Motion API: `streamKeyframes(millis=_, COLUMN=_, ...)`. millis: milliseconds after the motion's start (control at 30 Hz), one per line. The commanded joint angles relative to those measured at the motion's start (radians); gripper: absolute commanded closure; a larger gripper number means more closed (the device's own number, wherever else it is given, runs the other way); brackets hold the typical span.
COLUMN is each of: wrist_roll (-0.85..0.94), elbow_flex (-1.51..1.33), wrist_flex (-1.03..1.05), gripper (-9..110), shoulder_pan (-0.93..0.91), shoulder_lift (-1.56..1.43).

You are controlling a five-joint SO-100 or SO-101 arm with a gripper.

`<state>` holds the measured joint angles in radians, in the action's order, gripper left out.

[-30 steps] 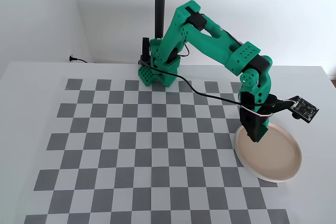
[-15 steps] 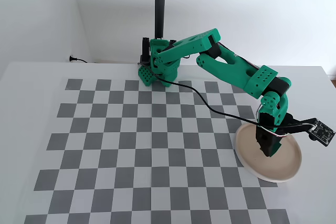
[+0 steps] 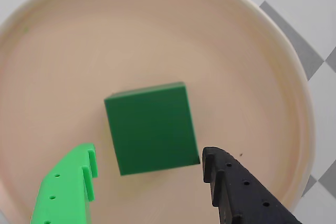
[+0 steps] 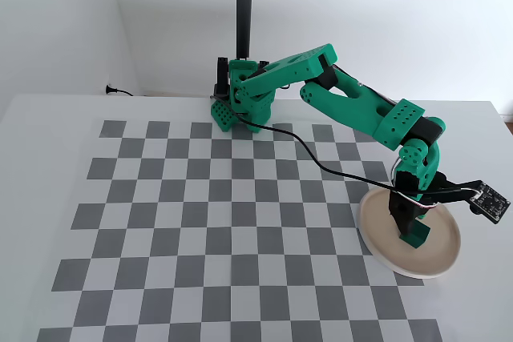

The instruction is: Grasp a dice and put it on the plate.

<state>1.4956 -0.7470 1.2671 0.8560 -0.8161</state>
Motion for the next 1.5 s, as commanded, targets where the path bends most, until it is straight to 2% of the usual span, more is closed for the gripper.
streamKeyframes(millis=0, wrist_roll=-0.009, elbow_flex=0.097, wrist_flex=0.087, gripper=89, shoulder_pan=0.018, shoulder_lift=-0.163)
streamKeyframes(millis=267, wrist_roll=-0.006, elbow_flex=0.094, wrist_flex=0.4, gripper=106, shoulder_pan=0.017, shoulder_lift=-0.425)
streamKeyframes(millis=467, wrist_roll=-0.035, elbow_flex=0.049, wrist_flex=0.554, gripper=106, shoulder_pan=-0.012, shoulder_lift=-0.618)
streamKeyframes(millis=900, wrist_roll=-0.104, elbow_flex=-0.701, wrist_flex=0.454, gripper=106, shoulder_pan=-0.095, shoulder_lift=-1.33)
streamKeyframes(millis=1100, wrist_roll=-0.11, elbow_flex=-1.206, wrist_flex=0.278, gripper=106, shoulder_pan=-0.175, shoulder_lift=-1.718)
streamKeyframes(millis=1467, wrist_roll=-0.235, elbow_flex=-1.621, wrist_flex=0.138, gripper=106, shoulder_pan=-0.307, shoulder_lift=-2.057)
